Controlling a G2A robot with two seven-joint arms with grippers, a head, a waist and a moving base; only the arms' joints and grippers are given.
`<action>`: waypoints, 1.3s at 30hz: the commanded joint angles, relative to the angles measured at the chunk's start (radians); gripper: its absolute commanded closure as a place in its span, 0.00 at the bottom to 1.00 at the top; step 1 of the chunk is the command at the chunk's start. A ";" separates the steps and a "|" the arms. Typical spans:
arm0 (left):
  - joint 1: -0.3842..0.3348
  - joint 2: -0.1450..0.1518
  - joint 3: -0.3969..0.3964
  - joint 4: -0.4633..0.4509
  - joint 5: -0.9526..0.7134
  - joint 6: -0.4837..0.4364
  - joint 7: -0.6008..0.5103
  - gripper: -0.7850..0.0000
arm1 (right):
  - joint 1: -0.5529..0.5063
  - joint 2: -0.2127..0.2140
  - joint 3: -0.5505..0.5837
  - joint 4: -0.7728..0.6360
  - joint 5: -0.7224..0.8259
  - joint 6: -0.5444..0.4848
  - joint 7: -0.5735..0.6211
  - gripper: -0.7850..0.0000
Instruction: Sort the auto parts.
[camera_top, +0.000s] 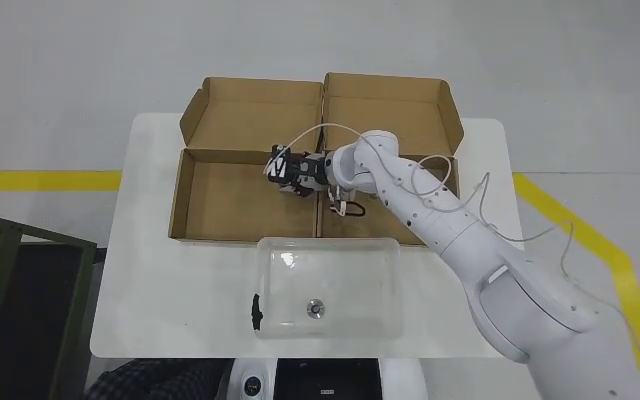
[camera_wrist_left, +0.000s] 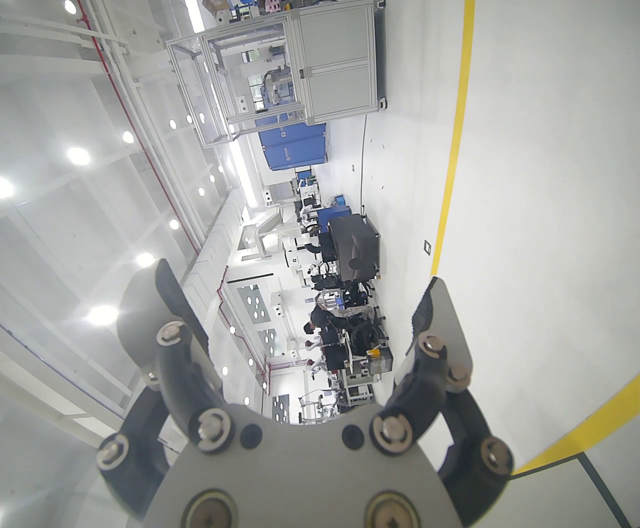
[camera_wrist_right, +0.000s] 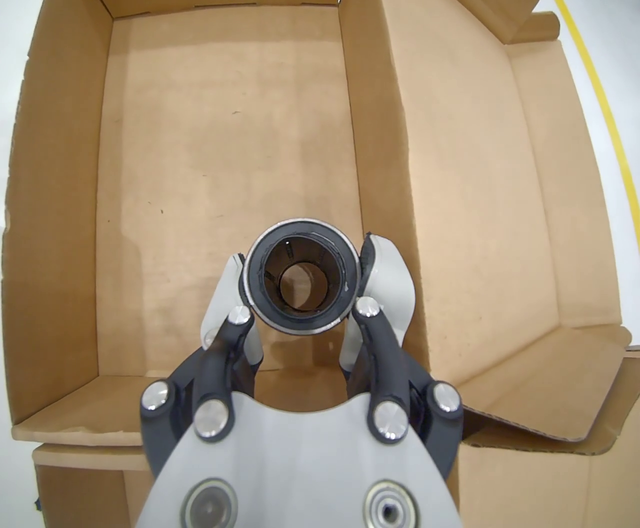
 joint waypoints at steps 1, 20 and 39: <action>0.000 0.000 0.000 0.000 0.000 0.000 0.000 0.00 | -0.001 0.001 0.006 -0.006 -0.002 -0.003 0.002 0.53; 0.000 0.000 0.000 0.000 0.000 0.000 0.000 0.00 | -0.097 0.070 0.154 -0.278 -0.015 -0.033 0.067 0.46; 0.000 0.000 0.000 0.000 0.000 0.000 0.000 0.00 | -0.452 0.203 0.406 -0.826 0.008 -0.099 0.294 0.36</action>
